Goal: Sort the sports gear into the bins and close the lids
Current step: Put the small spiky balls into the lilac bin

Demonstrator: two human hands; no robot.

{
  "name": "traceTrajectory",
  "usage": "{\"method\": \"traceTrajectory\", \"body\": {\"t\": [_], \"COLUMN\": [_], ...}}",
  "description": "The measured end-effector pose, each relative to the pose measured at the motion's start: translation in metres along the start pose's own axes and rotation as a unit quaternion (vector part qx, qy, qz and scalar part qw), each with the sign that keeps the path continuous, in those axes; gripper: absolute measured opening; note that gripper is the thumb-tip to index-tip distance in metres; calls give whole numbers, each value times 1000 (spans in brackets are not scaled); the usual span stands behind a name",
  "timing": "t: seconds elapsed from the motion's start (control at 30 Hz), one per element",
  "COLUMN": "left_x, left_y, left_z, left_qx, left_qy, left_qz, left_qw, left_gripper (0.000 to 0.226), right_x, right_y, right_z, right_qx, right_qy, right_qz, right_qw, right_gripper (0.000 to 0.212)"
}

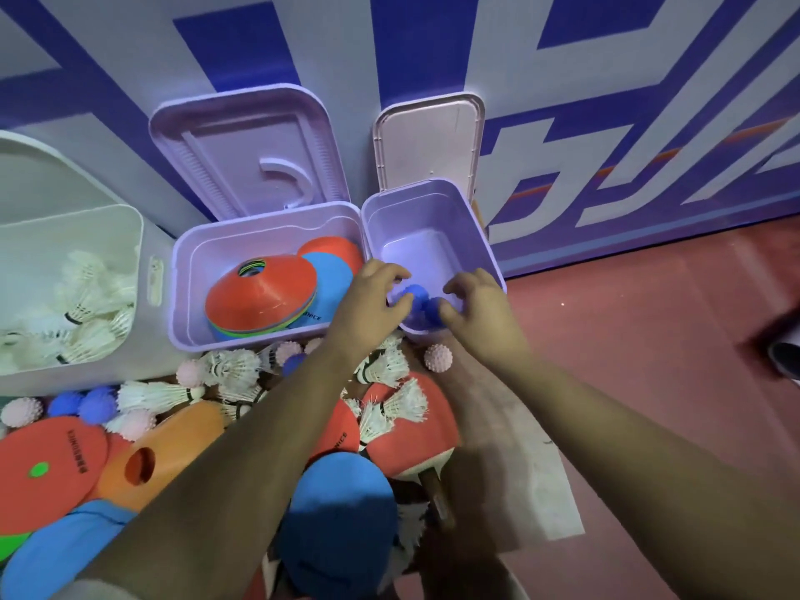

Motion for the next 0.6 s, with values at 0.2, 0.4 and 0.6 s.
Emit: {"method": "traceTrajectory", "body": {"t": [0.2, 0.4, 0.6], "left_x": [21, 65, 99], "left_y": [86, 115, 119], "left_z": [8, 22, 25], "left_qx": [-7, -84, -53], "left_qy": [9, -210, -279], "left_qz": [61, 113, 193], "left_qw": [998, 968, 939], "left_gripper": [11, 29, 45], "right_x": [0, -23, -31], "right_y": [75, 65, 50], "right_z": [-9, -66, -106], "right_qx": [36, 92, 148], "right_qy": [-17, 24, 63], "right_qz": [-11, -53, -37], "right_qw": [999, 994, 986], "right_gripper": [13, 49, 50]}}
Point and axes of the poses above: each hand's wrist, its own y-axis away from the middle knuckle, its own z-axis out of the back of the hand, x = y × z, the point moved 4 cm from there along -y, towards the middle knuckle, and after that the axes turned 13 degrees about y, right-handed, at the moved point
